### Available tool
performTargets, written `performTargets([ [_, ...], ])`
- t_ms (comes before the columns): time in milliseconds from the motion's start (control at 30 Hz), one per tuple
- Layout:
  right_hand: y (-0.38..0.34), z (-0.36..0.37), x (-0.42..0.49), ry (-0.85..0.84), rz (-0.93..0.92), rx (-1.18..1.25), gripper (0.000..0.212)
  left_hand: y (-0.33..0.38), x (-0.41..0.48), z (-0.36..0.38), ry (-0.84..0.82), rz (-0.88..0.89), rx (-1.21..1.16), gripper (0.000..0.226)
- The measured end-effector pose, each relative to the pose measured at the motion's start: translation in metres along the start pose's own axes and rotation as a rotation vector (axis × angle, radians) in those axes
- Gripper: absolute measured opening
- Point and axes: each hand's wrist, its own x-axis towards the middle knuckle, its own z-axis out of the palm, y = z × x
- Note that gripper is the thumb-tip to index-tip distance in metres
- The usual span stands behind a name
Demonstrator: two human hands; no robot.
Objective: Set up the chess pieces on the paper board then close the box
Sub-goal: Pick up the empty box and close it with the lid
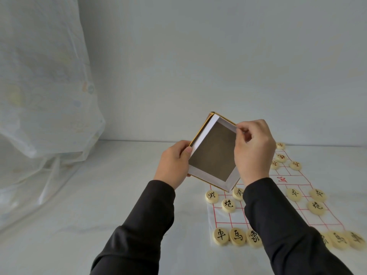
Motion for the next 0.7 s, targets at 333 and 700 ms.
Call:
performTargets([
  [333, -0.005, -0.001, 0.001, 0.039, -0.047, 0.077, 0.008, -0.002, 0.002, 0.005, 0.102, 0.005, 0.000, 0.023],
  [700, 0.002, -0.004, -0.011, -0.716, 0.204, -0.002, 0.010, -0.030, 0.010, -0.011, 0.314, -0.535, -0.733, 0.021],
])
